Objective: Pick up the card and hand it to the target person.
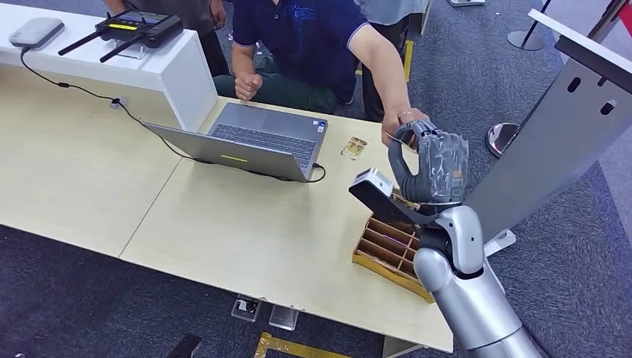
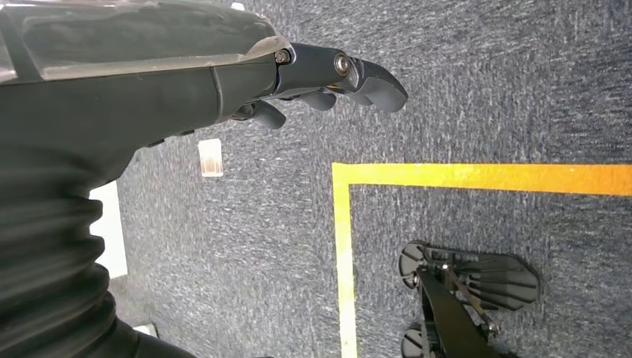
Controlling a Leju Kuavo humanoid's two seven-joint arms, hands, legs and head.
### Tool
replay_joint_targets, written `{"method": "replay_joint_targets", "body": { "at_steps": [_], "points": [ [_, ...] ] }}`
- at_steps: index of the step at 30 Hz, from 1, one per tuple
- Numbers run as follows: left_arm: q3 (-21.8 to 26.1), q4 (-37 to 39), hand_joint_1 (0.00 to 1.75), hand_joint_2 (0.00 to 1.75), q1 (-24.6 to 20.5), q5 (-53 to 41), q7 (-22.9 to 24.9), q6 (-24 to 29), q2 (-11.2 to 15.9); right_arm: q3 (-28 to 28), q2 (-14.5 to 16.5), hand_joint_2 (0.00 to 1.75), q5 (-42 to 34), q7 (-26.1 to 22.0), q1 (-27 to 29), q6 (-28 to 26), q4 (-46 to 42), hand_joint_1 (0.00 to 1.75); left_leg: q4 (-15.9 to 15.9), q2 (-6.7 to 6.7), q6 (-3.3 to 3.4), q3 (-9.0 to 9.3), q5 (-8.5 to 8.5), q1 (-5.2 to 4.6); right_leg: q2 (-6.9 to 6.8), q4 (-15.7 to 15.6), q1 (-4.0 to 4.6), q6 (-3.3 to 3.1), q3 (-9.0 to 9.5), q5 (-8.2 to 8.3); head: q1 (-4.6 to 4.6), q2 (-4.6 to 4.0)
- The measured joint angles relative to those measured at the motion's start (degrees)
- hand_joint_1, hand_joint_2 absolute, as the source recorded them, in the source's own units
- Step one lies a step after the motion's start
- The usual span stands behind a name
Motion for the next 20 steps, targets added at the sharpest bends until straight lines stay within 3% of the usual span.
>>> {"method": "replay_joint_targets", "body": {
  "at_steps": [5, 9, 20],
  "points": [
    [-0.52, 0.00, 0.00, 1.75, 0.00, -0.21, -0.07, -0.12, -0.01, 1.07, 2.79, 1.75, 0.34, 0.04, -3.84, -0.48, 8.15, 1.75, 0.00, 0.00, 0.00, -0.01, 0.00, 0.00, 0.00, 0.00, 0.00, 0.00, -0.03, 0.00, -0.01, 0.00],
    [-0.76, 0.00, 0.00, 1.75, 0.01, -0.22, -0.48, -0.63, 0.00, 1.44, 4.92, 1.75, 0.24, -0.25, -6.40, -1.16, 13.64, 0.00, 0.00, 0.00, 0.00, -0.04, 0.00, 0.00, 0.01, 0.01, 0.00, 0.00, -0.07, 0.00, -0.01, 0.00],
    [-1.58, 0.04, 0.00, 1.75, 0.03, 0.64, -1.22, -0.58, 0.26, 2.62, 8.47, 1.75, -1.22, -1.46, -9.43, -3.48, 22.29, 0.00, 0.01, 0.01, 0.00, -0.03, 0.00, 0.00, 0.02, 0.01, 0.00, -0.01, -0.09, 0.00, 0.00, 0.00]
  ]
}}
